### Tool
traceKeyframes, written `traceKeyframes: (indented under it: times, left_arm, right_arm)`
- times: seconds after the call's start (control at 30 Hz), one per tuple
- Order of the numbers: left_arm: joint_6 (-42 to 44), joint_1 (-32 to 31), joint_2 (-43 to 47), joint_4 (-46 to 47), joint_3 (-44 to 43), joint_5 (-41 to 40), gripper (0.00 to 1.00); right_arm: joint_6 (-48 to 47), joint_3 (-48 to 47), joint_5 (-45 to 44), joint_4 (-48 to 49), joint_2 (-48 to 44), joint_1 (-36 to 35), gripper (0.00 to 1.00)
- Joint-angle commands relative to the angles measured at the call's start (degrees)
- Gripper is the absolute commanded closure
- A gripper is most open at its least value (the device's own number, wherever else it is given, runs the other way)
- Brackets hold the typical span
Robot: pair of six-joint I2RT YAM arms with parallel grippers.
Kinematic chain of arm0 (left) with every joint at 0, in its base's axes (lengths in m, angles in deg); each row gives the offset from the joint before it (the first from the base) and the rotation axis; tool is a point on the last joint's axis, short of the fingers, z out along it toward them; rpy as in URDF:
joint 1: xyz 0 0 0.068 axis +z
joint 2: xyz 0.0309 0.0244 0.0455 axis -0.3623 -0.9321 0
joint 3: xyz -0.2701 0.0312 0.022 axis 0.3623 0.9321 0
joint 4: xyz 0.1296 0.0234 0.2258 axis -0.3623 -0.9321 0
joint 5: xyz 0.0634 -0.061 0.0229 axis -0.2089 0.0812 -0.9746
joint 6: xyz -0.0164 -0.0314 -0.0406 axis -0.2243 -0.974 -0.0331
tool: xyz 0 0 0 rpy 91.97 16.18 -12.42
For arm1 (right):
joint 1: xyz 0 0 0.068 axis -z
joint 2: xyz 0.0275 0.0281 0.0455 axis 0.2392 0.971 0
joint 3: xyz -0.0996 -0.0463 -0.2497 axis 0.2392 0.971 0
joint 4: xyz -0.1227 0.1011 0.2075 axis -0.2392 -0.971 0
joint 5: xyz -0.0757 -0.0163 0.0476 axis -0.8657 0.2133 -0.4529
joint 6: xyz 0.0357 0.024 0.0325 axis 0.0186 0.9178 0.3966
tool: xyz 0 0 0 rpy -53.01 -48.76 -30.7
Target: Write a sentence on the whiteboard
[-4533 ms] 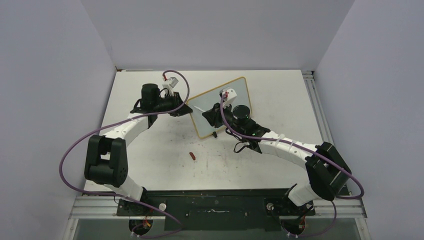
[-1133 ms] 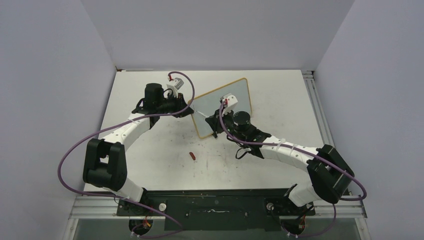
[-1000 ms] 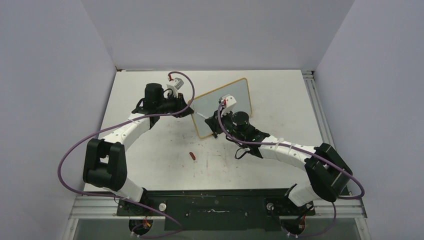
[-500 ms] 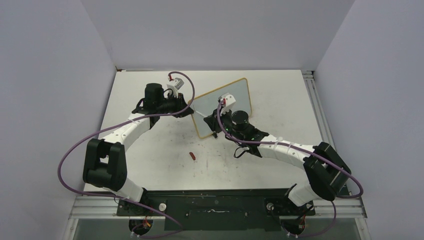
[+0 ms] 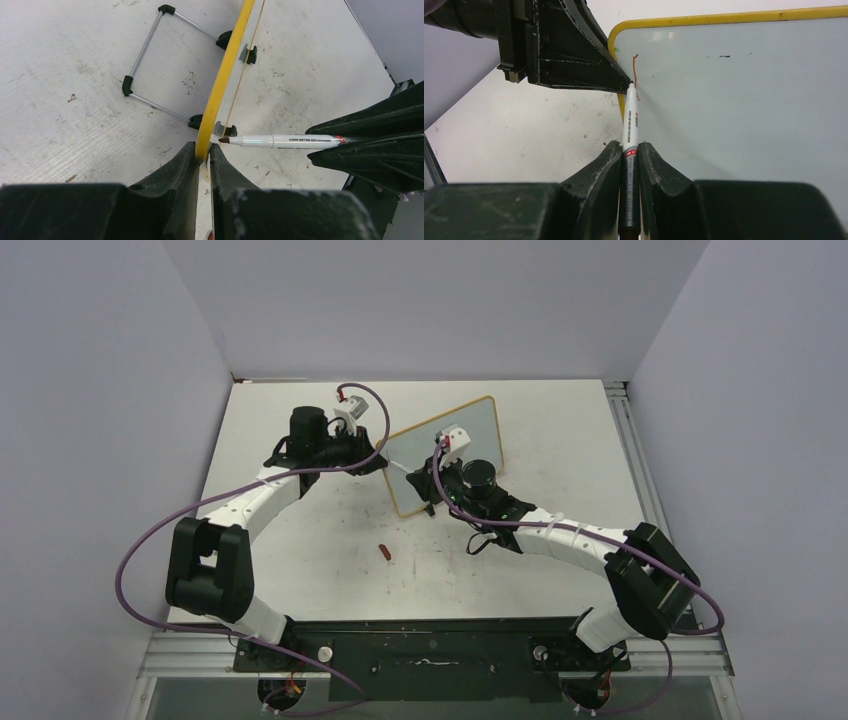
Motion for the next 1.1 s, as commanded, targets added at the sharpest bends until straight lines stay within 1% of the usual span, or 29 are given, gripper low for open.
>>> traceKeyframes:
  times: [0.0, 0.33, 0.77, 0.8, 1.07]
  left_arm:
    - [1.4, -0.8, 0.7, -3.0, -1.3, -1.1, 1.00]
    - [1.5, -0.9, 0.8, -3.1, -1.4, -1.1, 1.00]
    - [1.6, -0.9, 0.8, -3.2, -1.4, -1.1, 1.00]
    - [1.6, -0.9, 0.8, -3.2, -1.4, -1.1, 1.00]
    - [1.6, -0.9, 0.8, -3.3, -1.5, -1.1, 1.00]
  right_arm:
    - [-0.2, -2.7, -1.1, 3.5, 1.2, -0.5, 0.95]
    - [0.0, -2.4, -3.1, 2.8, 1.4, -0.5, 0.95]
    - [0.0, -0.7, -6.0, 2.4, -0.5, -0.4, 0.95]
    - [0.0, -0.6, -7.4, 2.4, -0.6, -0.4, 0.95]
    - [0.0, -0.5, -8.2, 2.2, -1.2, -0.4, 0.95]
